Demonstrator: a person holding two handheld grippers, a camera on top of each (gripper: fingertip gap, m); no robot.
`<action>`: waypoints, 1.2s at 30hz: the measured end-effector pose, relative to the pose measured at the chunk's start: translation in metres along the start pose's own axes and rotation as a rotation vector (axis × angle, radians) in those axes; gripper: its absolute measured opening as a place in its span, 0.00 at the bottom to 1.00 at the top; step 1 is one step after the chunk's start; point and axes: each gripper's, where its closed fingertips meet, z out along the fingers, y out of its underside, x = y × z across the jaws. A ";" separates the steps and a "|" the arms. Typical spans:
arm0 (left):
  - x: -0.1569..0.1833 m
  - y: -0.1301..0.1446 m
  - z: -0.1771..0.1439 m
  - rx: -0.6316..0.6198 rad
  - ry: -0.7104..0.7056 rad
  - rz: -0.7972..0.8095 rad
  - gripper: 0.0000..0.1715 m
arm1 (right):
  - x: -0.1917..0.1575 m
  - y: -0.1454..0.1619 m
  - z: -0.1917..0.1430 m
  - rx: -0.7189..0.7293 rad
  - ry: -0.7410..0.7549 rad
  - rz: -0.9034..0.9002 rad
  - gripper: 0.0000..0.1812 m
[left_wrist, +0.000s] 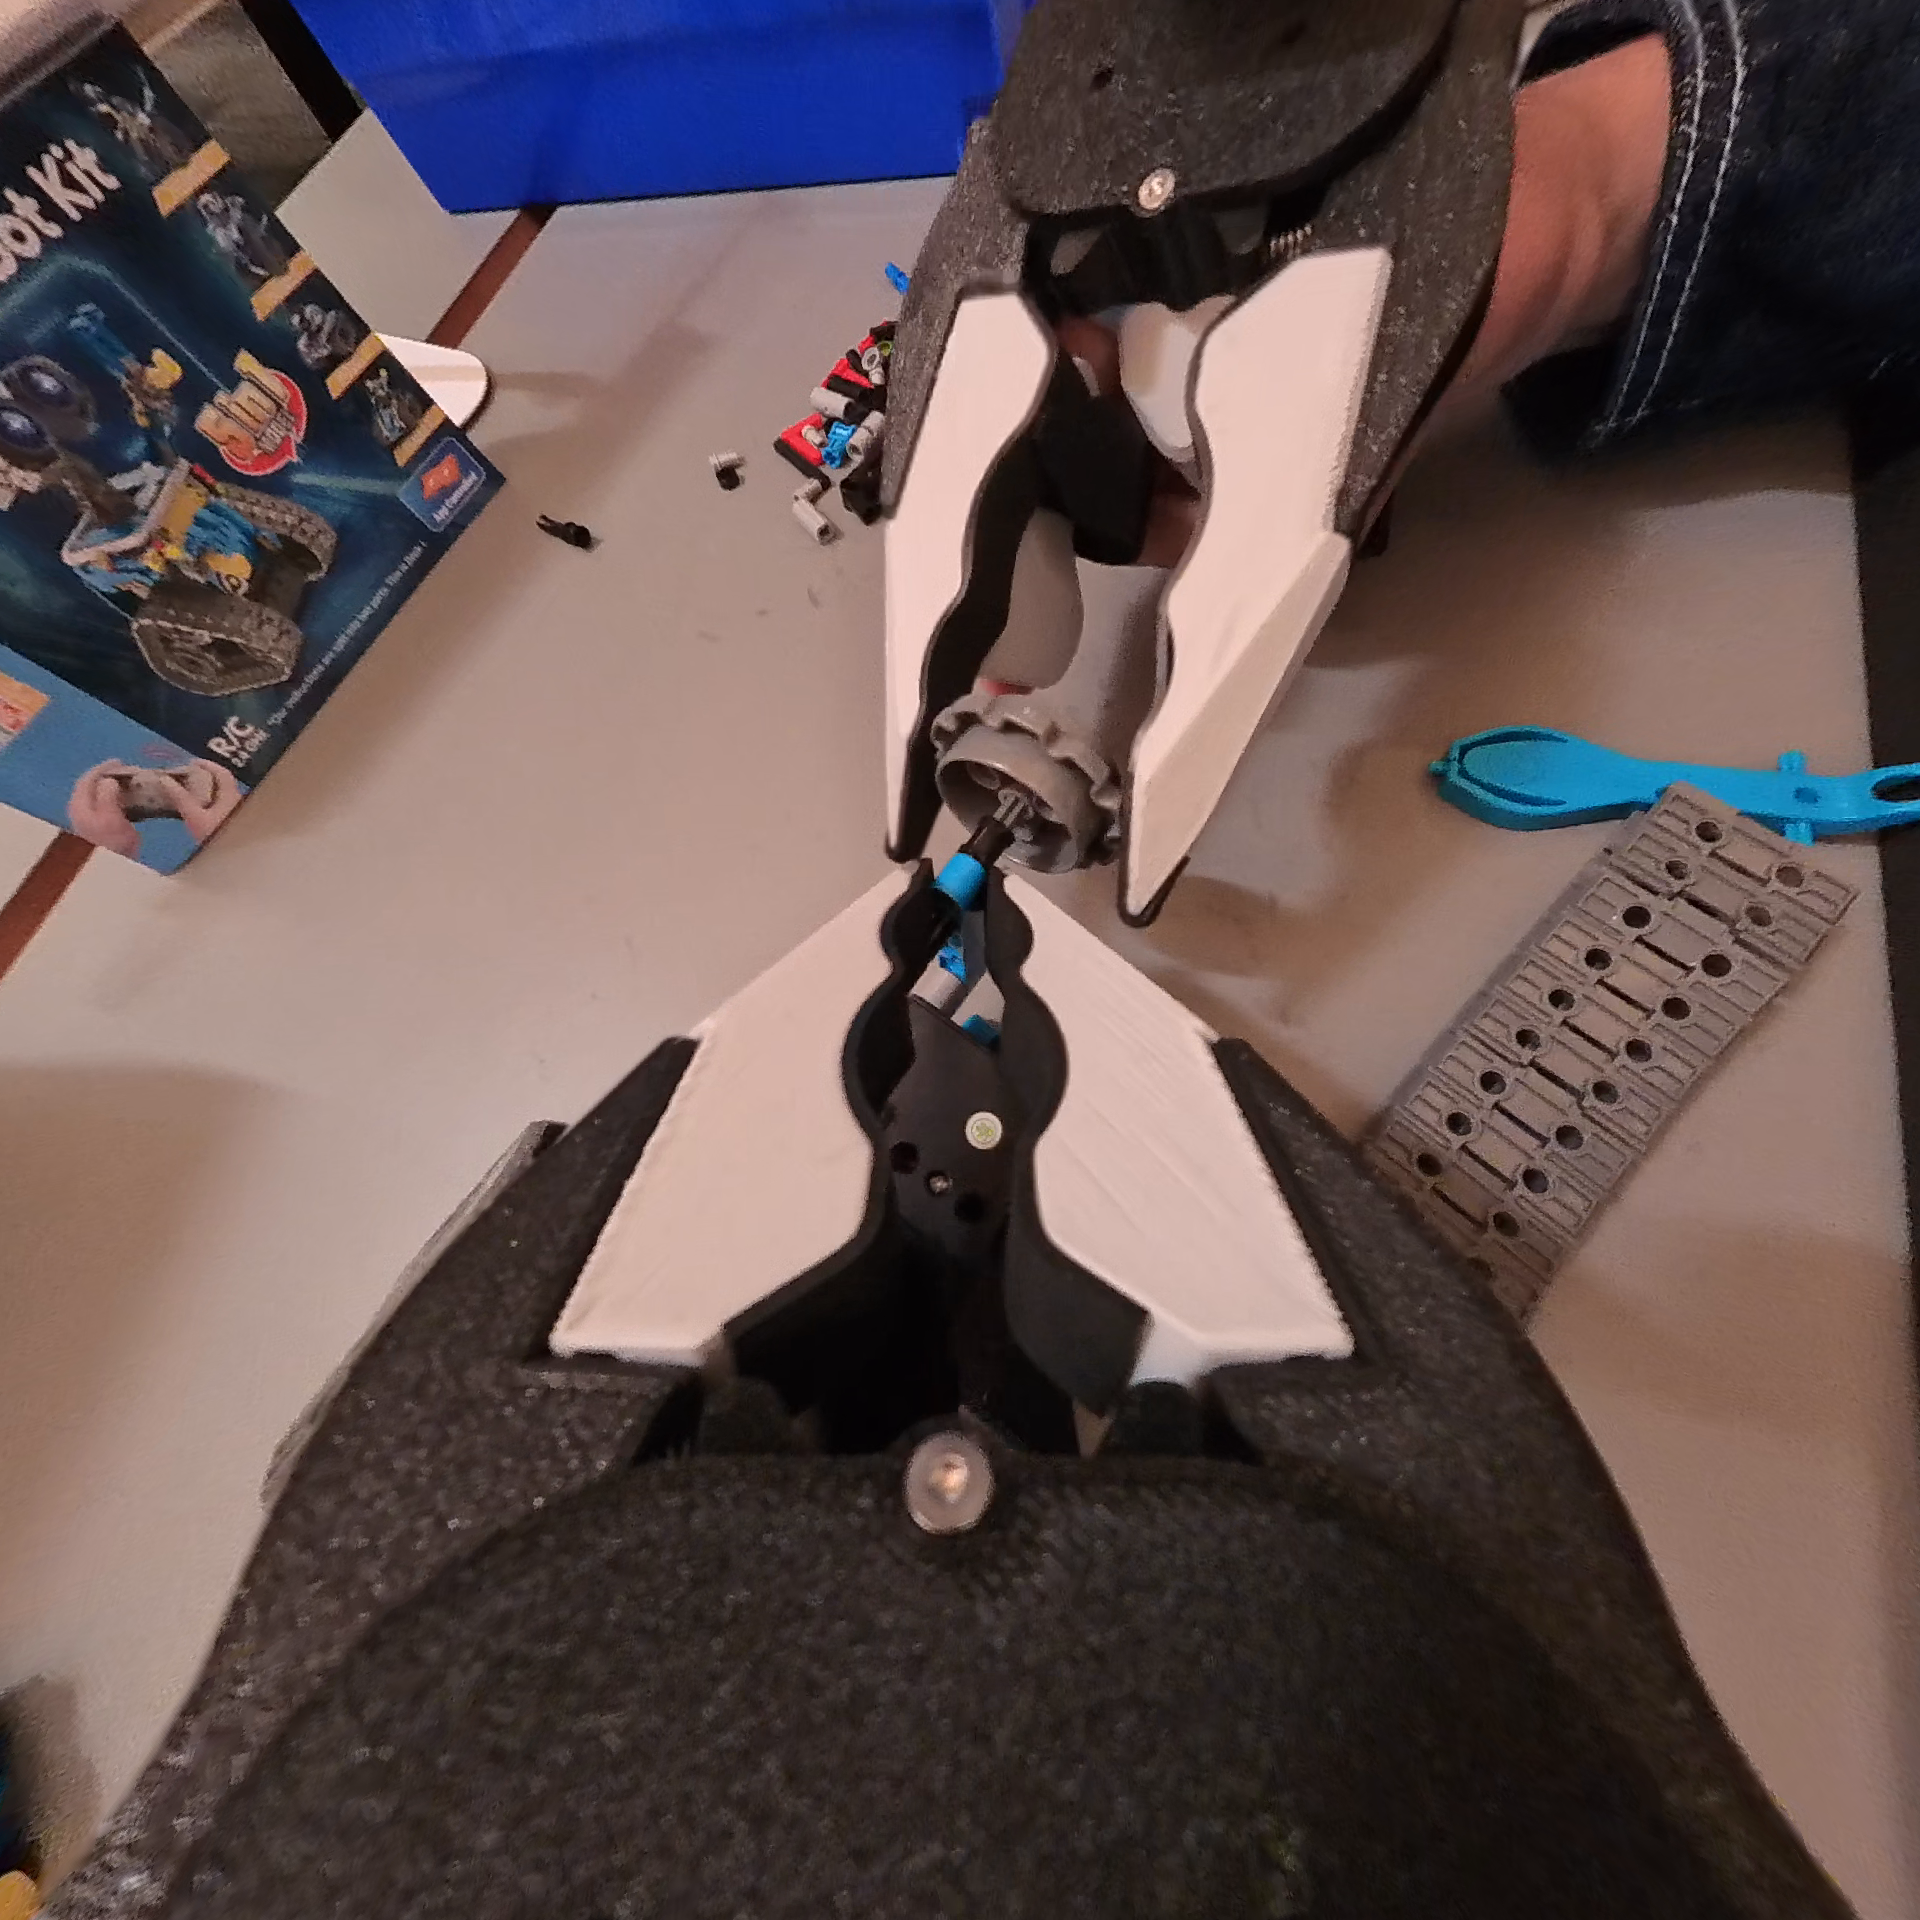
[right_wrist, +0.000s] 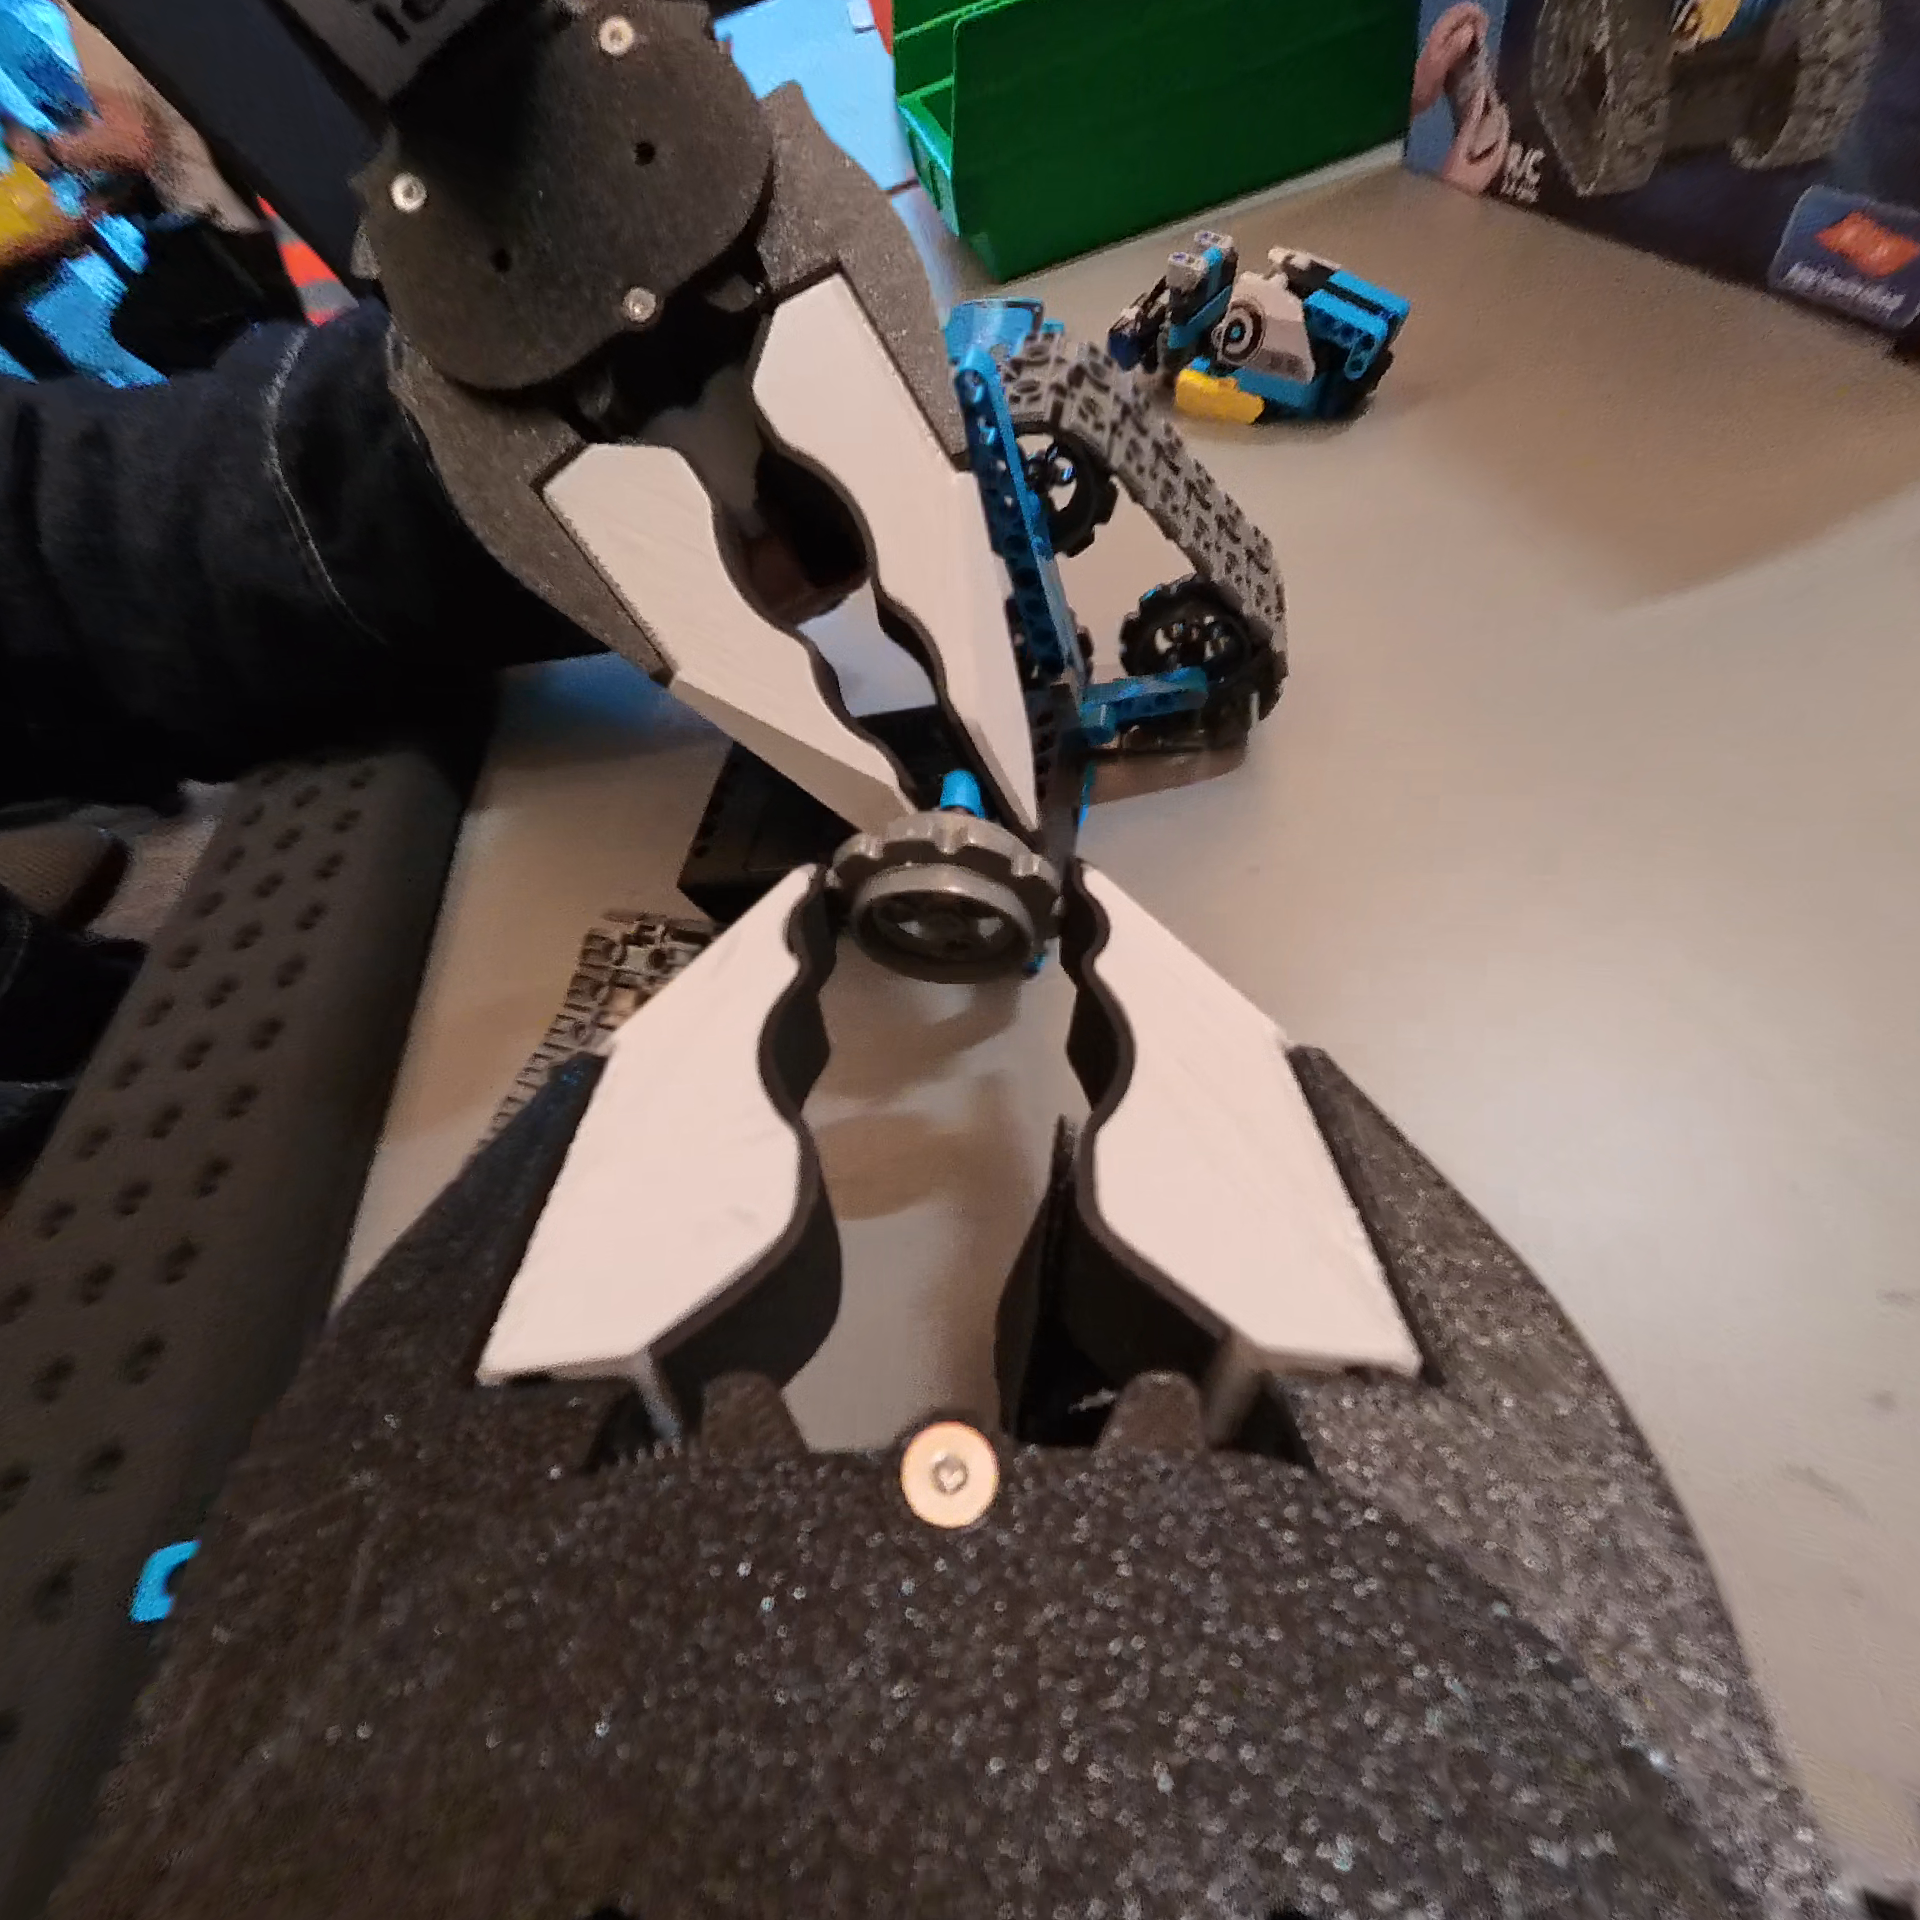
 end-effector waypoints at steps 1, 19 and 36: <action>0.001 0.000 0.001 -0.001 -0.001 -0.005 0.05 | -0.001 0.001 -0.001 0.009 -0.022 0.033 0.23; 0.010 0.001 0.000 0.014 0.025 -0.061 0.06 | -0.005 0.009 -0.006 -0.083 0.067 -0.135 0.23; -0.027 0.004 0.001 -0.003 -0.217 -0.153 0.06 | 0.017 -0.019 -0.002 0.107 0.121 0.187 0.42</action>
